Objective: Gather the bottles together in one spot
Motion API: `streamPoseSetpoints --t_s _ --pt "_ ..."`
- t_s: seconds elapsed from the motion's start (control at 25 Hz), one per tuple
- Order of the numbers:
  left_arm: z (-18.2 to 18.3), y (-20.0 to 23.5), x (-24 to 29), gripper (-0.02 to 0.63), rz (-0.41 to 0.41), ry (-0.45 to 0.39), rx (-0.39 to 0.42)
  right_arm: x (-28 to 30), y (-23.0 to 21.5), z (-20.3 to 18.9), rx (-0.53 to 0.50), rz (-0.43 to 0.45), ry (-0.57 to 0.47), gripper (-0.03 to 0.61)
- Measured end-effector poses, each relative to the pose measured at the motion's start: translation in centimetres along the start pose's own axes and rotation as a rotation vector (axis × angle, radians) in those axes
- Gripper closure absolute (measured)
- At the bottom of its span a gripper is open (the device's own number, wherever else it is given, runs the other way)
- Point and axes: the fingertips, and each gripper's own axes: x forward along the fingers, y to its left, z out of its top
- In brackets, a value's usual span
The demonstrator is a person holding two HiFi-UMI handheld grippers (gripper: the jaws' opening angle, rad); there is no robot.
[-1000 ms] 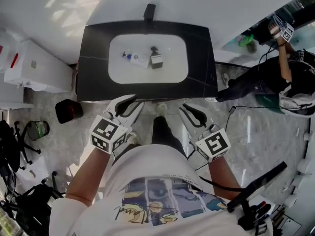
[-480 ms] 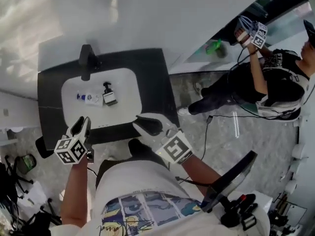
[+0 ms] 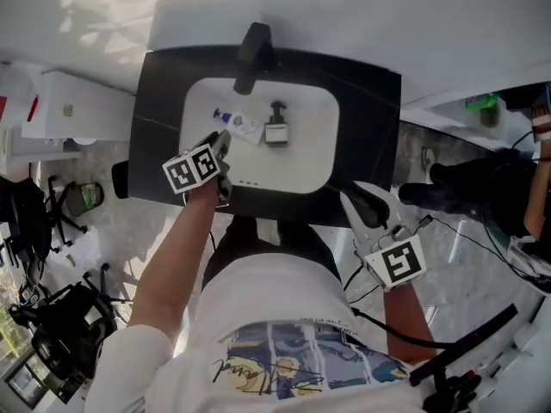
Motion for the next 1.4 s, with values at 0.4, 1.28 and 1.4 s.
streamPoseSetpoints --t_s 0.4,1.28,1.4 --pt "-1.0 5.9 8.4 0.463 0.115 0.095 -0.169 0.1 0.0 0.2 0.038 -0.108 0.056 0.509" --pt "-0.9 9.7 14.2 0.474 0.130 0.104 -0.303 -1.9 2.9 0.3 0.140 -0.293 0.112 0.511" --pt "-0.5 8.1 13.6 0.482 0.105 0.088 -0.261 -2.5 3.3 -1.4 0.135 -0.312 0.171 0.511"
